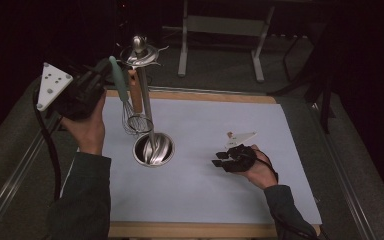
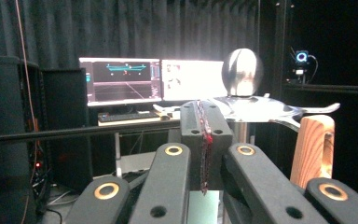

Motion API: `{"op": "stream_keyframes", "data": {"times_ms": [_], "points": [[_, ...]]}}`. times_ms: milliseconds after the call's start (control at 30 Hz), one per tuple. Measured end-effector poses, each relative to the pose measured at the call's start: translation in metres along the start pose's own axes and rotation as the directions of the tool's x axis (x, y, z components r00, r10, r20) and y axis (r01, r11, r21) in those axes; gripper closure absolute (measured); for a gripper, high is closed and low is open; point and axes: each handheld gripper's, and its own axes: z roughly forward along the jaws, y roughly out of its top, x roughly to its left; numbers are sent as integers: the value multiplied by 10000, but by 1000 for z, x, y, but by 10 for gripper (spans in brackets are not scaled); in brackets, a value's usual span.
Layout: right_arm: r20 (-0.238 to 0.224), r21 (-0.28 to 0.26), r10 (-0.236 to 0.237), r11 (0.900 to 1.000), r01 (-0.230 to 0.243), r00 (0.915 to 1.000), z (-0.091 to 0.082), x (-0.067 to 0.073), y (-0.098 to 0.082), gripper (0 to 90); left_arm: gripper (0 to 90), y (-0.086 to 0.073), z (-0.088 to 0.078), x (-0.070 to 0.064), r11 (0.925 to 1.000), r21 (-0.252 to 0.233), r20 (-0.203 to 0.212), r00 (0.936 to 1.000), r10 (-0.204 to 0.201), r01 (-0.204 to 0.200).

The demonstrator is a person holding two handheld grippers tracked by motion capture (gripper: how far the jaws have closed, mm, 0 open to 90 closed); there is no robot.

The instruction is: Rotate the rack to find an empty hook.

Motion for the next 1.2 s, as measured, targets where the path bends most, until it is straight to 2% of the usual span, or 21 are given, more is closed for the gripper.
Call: {"op": "stream_keyframes", "data": {"times_ms": [433,467,633,800,900,1200], "points": [[102,-33,-23,10000,23,9999,-4,-2,0,635,899,1,10,9,9991,413,-208,9998,24,-16],[115,-24,12,10000,-12,9999,-5,-2,0,635,899,2,11,9,9988,475,-246,9996,135,-123],[163,-6,19,10000,-19,9999,-7,-4,-1,635,898,3,14,11,9980,621,-209,9997,118,-105],[132,-69,-34,10000,35,9999,-6,-3,4,630,897,5,19,12,9969,761,-402,9989,242,-211],[123,-124,-47,9999,49,9999,-6,-2,6,620,897,4,21,12,9972,739,-463,9989,105,-71],[182,-152,24,9999,-21,9998,-8,-3,2,618,896,5,28,13,9962,867,-564,9984,82,-32]]}}
